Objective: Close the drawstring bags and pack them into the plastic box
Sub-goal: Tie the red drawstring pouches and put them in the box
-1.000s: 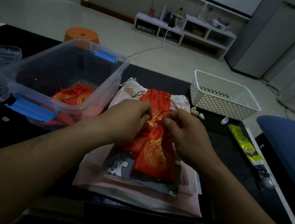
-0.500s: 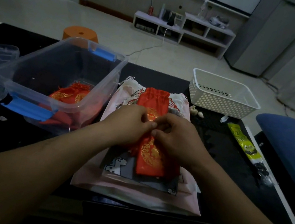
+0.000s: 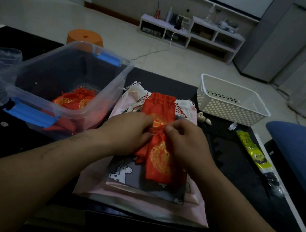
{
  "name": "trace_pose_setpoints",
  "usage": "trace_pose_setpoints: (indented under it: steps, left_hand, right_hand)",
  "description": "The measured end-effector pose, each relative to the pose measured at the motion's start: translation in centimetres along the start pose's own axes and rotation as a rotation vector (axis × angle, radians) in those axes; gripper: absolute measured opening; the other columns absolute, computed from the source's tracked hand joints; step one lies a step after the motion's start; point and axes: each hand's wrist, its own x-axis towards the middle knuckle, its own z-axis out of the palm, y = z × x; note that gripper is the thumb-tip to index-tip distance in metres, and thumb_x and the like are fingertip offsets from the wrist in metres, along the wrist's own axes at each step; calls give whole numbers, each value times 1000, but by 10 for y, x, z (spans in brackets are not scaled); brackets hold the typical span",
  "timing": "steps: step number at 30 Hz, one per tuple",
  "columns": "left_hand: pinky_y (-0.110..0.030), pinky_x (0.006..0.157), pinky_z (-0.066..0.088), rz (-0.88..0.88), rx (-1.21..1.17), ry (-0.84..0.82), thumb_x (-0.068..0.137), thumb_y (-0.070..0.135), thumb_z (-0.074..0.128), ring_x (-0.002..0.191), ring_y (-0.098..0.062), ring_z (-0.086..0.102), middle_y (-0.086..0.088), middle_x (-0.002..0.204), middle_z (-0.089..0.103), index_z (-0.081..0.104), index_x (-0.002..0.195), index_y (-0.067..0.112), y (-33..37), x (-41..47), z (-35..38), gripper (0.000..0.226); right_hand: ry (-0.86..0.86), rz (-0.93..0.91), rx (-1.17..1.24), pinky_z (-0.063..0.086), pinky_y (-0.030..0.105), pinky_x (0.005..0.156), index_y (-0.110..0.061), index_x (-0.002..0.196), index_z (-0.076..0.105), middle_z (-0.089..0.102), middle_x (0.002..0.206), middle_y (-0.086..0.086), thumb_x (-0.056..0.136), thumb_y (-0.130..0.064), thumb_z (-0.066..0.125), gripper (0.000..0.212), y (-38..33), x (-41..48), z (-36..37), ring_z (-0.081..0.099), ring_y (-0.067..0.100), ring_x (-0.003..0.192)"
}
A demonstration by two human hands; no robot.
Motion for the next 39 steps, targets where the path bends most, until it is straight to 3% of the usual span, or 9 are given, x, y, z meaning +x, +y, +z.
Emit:
trace_pose_setpoints:
  steps: [6, 13, 16, 18, 25, 29, 33, 37, 39]
  left_hand:
    - [-28, 71, 41, -23, -314, 201, 102, 22, 61, 83, -10, 62, 7, 90, 70, 71, 100, 18, 4, 4, -10, 11]
    - [-11, 57, 45, -168, -557, 301, 105, 17, 58, 70, 2, 66, 7, 79, 70, 64, 95, 19, 11, -3, -13, 11]
    - [-23, 70, 49, -297, -787, 208, 105, 21, 56, 69, -4, 63, 5, 79, 70, 63, 87, 16, 15, -1, -8, 20]
    - [-37, 75, 51, -386, -1040, 120, 106, 23, 54, 73, -19, 62, -4, 78, 68, 64, 81, 17, 21, 0, -6, 27]
    - [-27, 56, 42, -506, -1077, -30, 93, 11, 47, 64, -19, 59, -10, 76, 65, 54, 71, 14, 29, -2, -4, 23]
    - [-36, 63, 43, -522, -1117, 78, 91, 15, 51, 73, -25, 55, -13, 77, 62, 60, 75, 12, 31, 2, -2, 20]
    - [-30, 62, 52, -318, -901, 226, 106, 40, 52, 66, -16, 60, -5, 70, 61, 60, 74, 12, 33, 6, -14, 43]
    - [-29, 61, 47, -282, -722, 29, 99, 70, 44, 53, -5, 59, 7, 60, 60, 68, 78, 18, 34, 17, -20, 62]
    - [-32, 66, 47, -275, -765, -27, 101, 65, 46, 59, -12, 60, 7, 62, 64, 71, 74, 22, 33, 20, -20, 57]
  right_hand:
    - [-65, 312, 618, 56, 55, 84, -10, 84, 80, 73, 86, 25, 102, -15, 59, 28, -7, -1, -5, 66, 34, 79]
    - [-156, 448, 726, 31, 29, 51, -18, 84, 57, 49, 66, 2, 105, -30, 48, 26, -13, 0, -11, 39, 14, 52]
    - [-115, 444, 922, 30, 26, 47, -17, 73, 53, 46, 64, 1, 107, -27, 49, 36, -23, -4, -12, 36, 13, 53]
    - [-53, 419, 1110, 29, 21, 43, -13, 75, 56, 47, 68, 1, 106, -19, 50, 32, -27, -3, -15, 37, 10, 56]
    - [44, 516, 1443, 27, 13, 40, -13, 86, 58, 67, 83, 5, 107, -14, 45, 25, -18, 1, -24, 43, 5, 58]
    - [-1, 347, 942, 31, 25, 47, -13, 71, 62, 51, 60, 1, 110, -25, 44, 44, -17, -1, -24, 38, 11, 50]
    - [97, 1, 199, 47, 33, 53, -10, 86, 64, 64, 66, 2, 105, -24, 57, 25, -20, -2, -14, 57, 14, 55]
    - [87, -181, 19, 35, 19, 54, -25, 76, 57, 55, 63, -7, 104, -22, 60, 28, -24, -6, -4, 49, 3, 54]
    - [71, -224, -15, 33, 16, 52, -23, 76, 57, 53, 61, -8, 103, -17, 61, 28, -24, -8, -3, 49, 2, 54]
